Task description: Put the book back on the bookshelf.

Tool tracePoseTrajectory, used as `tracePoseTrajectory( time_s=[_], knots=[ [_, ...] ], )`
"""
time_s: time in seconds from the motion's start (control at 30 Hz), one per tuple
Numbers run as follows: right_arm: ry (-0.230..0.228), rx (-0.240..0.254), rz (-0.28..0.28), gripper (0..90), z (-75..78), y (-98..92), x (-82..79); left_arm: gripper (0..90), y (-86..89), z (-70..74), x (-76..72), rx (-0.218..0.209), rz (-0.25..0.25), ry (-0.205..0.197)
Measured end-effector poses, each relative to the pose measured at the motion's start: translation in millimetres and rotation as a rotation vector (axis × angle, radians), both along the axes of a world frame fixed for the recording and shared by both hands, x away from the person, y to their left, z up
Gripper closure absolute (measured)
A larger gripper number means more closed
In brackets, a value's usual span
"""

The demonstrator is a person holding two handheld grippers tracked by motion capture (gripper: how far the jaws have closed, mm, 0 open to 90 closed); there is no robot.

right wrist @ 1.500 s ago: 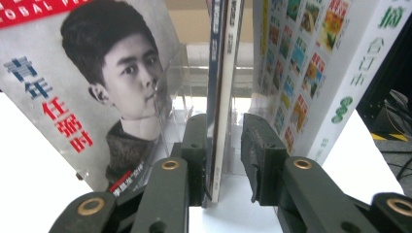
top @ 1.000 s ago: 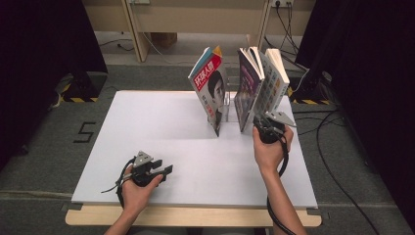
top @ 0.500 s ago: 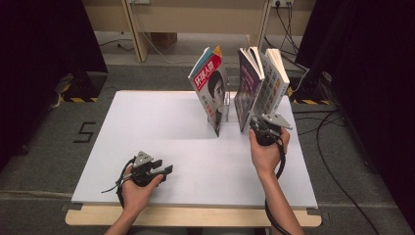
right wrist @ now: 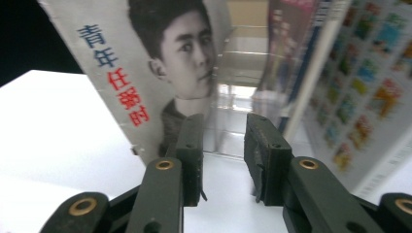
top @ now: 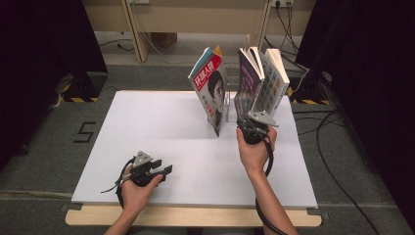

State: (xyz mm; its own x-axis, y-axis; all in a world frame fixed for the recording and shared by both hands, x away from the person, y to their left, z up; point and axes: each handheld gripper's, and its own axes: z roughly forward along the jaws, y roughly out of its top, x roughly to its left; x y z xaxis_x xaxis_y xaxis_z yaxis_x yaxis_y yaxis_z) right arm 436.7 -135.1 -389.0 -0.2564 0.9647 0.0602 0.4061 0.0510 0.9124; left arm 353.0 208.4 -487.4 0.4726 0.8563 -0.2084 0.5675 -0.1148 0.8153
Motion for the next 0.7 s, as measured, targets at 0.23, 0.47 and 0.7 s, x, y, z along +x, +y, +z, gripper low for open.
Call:
tracePoseTrajectory(
  time_s=[0.23,0.47,0.7],
  knots=[
    [-0.007,0.007,0.043,66.8,2.6,22.6,8.2,45.9,1.0,0.0,-0.4,-0.004,0.003,-0.002],
    [-0.019,0.016,0.067,66.2,4.0,38.6,14.1,45.9,2.3,0.3,-0.3,-0.005,0.001,-0.002],
    [-0.027,0.024,0.086,64.7,4.8,51.6,18.6,45.9,2.2,0.2,0.2,-0.002,0.0,-0.002]
  ],
)
